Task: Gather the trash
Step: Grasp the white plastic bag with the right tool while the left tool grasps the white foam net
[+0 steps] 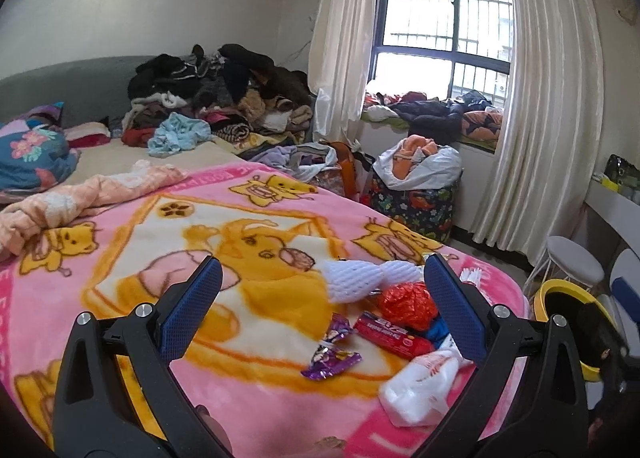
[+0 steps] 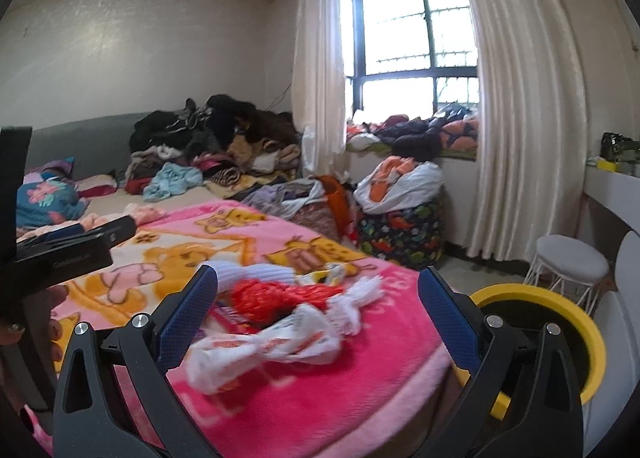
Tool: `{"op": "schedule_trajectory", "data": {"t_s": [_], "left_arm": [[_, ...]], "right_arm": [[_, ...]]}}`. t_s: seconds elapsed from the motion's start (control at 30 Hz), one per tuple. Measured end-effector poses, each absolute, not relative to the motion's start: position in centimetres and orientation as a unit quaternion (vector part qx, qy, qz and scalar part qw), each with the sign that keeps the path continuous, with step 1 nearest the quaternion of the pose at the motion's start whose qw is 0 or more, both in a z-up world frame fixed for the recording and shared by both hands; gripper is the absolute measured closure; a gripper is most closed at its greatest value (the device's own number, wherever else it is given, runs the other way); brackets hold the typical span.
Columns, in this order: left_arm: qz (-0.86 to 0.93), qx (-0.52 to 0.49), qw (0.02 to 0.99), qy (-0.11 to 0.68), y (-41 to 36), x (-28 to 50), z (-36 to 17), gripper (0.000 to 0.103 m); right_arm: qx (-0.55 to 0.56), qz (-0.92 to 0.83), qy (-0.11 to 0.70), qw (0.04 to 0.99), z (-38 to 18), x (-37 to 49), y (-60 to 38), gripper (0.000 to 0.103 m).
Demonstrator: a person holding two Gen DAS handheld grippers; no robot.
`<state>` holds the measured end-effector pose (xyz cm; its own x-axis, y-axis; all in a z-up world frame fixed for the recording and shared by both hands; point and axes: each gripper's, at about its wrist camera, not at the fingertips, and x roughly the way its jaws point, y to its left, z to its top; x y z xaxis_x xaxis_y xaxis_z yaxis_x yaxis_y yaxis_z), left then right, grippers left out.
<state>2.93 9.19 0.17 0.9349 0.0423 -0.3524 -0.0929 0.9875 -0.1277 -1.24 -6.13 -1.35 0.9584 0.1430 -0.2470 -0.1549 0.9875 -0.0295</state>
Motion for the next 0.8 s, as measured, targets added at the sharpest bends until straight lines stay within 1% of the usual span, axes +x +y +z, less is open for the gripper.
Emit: {"op": "schedule_trajectory", "data": {"t_s": [0.3, 0.53, 0.67, 0.8], "left_arm": [[-0.022, -0.071, 0.973, 0.22, 10.4, 7.6, -0.7, 0.01], [-0.061, -0.077, 0.962, 0.256, 9.6, 11.9, -1.8, 0.01], [-0.061, -0.093, 0.953, 0.282, 9.7, 14.6, -3.2, 0.01], [-0.077, -0.146, 0.93, 0.327, 10.7, 17.3, -5.4, 0.01]], "right_arm": [[-0.008, 0.033, 0.204, 0.978, -2.9, 2.7, -3.9, 0.006], [0.062, -0.006, 0.269, 0.961, -4.7, 6.5, -6.3, 0.006], [0.1, -0.008, 0.317, 0.943, -6.4, 8.5, -7.1, 0.006], [0.121, 0.003, 0.357, 0.926, -7.7, 10.1, -7.1, 0.006]]}}
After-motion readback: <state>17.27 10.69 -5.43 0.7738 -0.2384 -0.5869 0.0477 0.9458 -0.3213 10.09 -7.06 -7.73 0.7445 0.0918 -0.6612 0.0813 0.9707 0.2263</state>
